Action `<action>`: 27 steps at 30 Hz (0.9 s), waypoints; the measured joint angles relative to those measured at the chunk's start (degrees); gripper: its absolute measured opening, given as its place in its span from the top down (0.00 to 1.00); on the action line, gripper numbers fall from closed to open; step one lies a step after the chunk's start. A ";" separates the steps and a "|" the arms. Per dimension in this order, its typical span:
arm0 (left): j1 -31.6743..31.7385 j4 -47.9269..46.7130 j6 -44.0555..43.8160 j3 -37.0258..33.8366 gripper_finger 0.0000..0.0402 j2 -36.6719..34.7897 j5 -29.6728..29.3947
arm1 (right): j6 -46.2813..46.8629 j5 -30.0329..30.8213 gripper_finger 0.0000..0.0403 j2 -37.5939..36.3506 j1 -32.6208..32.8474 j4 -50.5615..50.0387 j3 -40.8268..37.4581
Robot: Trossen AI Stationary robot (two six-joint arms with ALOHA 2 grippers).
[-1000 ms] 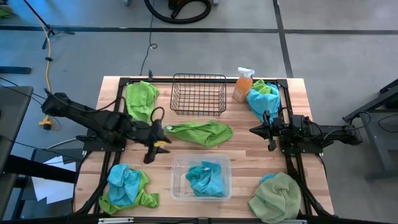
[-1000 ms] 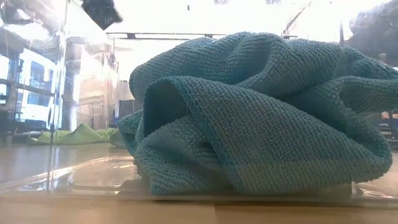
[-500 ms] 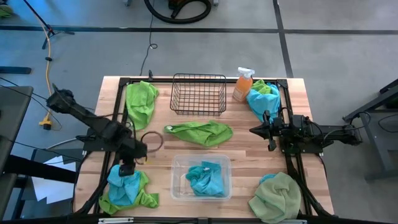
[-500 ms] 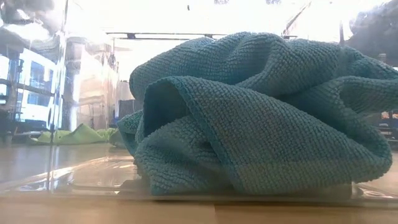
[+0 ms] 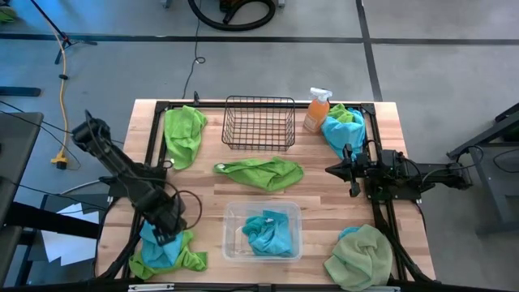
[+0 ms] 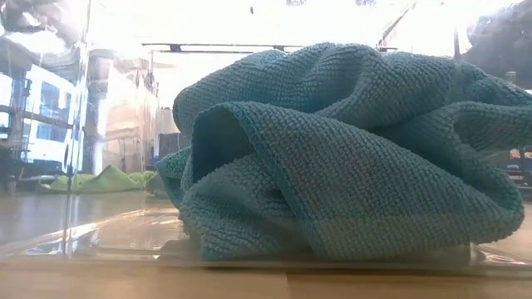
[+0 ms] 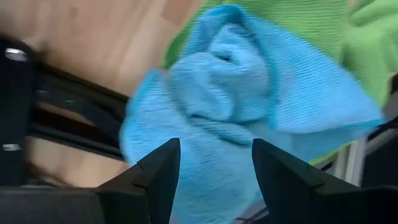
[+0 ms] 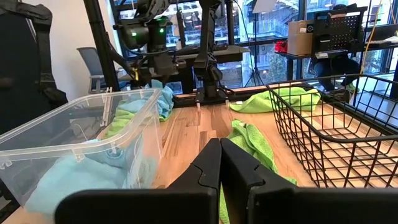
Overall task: Sort microfiber towel by color & place in baskets
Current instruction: Put the bottom left blue towel into the transparent bin
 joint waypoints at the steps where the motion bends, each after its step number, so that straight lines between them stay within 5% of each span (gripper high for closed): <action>1: -0.44 0.66 -1.31 0.00 0.53 0.19 0.00 | 0.02 0.02 1.00 0.00 0.01 0.01 -0.01; 6: -2.27 0.51 -7.29 -0.17 0.53 2.09 0.01 | 0.00 0.02 1.00 0.00 0.02 0.01 0.00; 27: -5.42 6.77 -8.80 -0.25 0.53 12.85 -0.32 | 0.00 0.02 1.00 0.00 0.00 0.00 0.00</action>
